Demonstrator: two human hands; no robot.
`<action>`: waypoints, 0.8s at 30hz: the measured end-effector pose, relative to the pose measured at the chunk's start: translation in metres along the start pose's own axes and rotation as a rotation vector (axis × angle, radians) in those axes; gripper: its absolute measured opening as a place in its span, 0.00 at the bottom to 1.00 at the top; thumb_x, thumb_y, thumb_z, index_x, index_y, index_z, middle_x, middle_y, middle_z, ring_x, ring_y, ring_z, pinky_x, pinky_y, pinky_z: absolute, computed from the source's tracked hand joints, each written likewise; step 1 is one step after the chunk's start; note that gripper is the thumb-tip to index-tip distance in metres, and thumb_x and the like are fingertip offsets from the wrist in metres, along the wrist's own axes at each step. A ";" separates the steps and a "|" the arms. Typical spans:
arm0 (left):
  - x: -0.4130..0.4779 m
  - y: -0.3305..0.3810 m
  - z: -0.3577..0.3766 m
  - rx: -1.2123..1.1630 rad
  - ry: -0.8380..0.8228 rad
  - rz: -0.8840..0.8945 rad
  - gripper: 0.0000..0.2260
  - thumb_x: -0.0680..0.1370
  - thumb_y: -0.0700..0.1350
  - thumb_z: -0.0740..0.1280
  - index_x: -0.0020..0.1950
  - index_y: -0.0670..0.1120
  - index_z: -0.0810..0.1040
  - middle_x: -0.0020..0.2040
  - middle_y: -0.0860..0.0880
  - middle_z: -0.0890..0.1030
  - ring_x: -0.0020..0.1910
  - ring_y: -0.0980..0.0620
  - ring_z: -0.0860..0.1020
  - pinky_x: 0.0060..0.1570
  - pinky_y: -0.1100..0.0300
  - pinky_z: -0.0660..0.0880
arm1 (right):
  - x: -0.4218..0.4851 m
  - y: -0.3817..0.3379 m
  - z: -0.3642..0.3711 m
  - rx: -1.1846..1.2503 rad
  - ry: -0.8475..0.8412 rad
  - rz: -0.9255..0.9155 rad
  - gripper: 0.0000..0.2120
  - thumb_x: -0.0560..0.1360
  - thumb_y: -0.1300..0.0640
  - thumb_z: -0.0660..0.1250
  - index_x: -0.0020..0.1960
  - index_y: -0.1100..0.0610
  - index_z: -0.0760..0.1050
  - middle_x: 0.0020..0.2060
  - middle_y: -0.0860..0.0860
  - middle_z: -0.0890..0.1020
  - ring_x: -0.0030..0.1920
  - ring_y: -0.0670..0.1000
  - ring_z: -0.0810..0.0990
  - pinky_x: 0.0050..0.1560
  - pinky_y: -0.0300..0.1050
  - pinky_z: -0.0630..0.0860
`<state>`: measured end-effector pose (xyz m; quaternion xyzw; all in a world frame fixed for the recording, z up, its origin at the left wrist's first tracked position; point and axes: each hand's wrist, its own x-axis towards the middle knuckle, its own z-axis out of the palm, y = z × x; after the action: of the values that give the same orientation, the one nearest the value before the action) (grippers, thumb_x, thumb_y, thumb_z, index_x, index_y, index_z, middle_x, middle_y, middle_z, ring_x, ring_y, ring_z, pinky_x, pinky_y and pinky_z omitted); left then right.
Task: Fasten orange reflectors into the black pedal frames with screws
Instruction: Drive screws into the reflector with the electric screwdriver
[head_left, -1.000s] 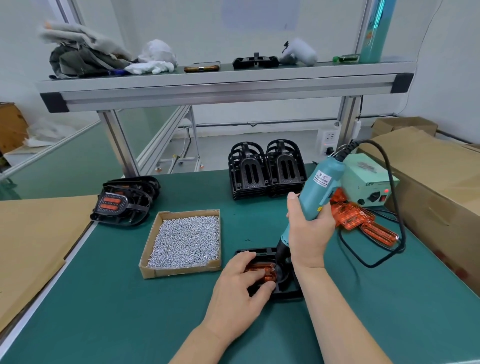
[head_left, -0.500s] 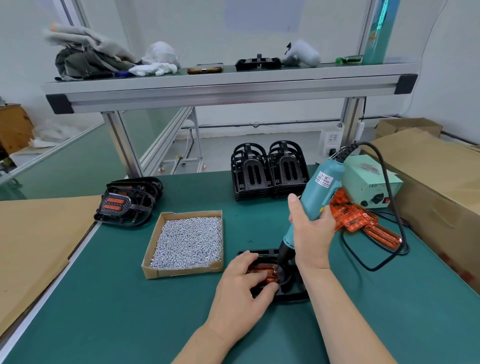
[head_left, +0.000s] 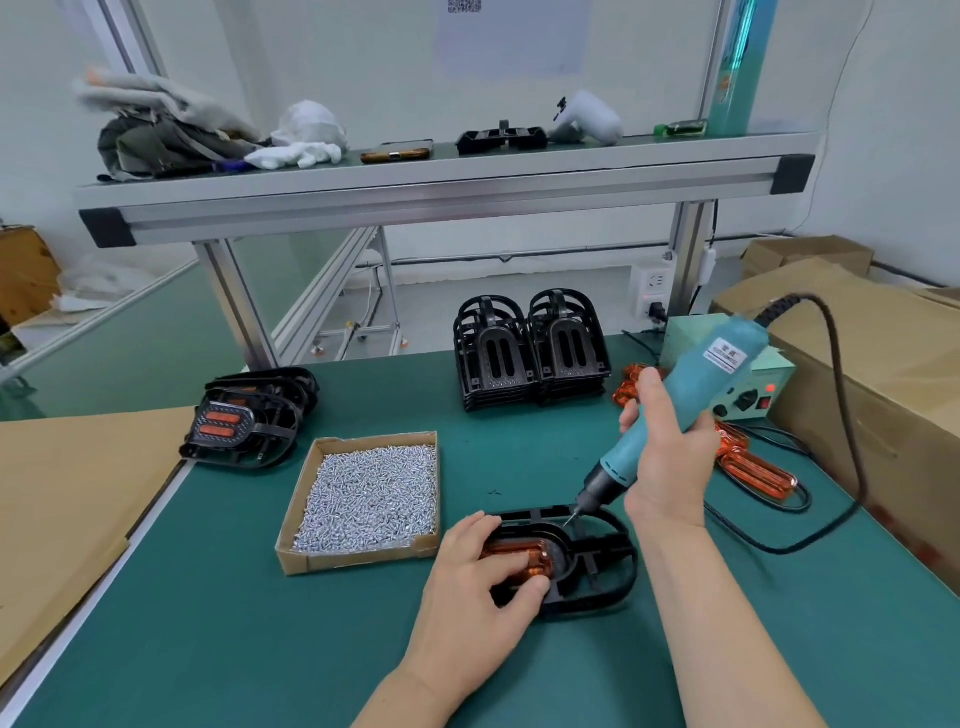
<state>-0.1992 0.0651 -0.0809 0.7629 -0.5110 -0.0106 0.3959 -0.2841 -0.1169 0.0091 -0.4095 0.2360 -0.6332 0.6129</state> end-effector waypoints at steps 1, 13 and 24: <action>0.000 0.000 0.000 0.017 0.007 0.017 0.15 0.73 0.60 0.68 0.53 0.54 0.86 0.67 0.54 0.74 0.71 0.56 0.66 0.71 0.62 0.62 | 0.003 0.003 -0.004 0.030 0.052 0.041 0.10 0.75 0.51 0.74 0.47 0.53 0.74 0.30 0.45 0.78 0.31 0.45 0.75 0.35 0.37 0.74; -0.005 0.007 -0.004 0.078 0.048 0.106 0.14 0.75 0.57 0.66 0.58 0.56 0.74 0.63 0.60 0.70 0.69 0.62 0.63 0.74 0.58 0.56 | 0.020 0.033 -0.051 0.291 0.258 0.376 0.12 0.78 0.45 0.70 0.49 0.52 0.73 0.37 0.46 0.77 0.32 0.43 0.76 0.33 0.34 0.73; 0.121 0.031 0.017 0.113 -0.198 0.078 0.11 0.81 0.44 0.62 0.57 0.49 0.83 0.57 0.54 0.82 0.60 0.54 0.74 0.63 0.62 0.65 | 0.020 0.040 -0.055 0.348 0.299 0.428 0.12 0.77 0.45 0.70 0.44 0.52 0.73 0.33 0.45 0.76 0.31 0.42 0.75 0.32 0.34 0.70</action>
<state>-0.1727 -0.0449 -0.0261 0.7588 -0.5767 -0.0417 0.2998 -0.3035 -0.1535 -0.0491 -0.1417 0.2925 -0.5740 0.7516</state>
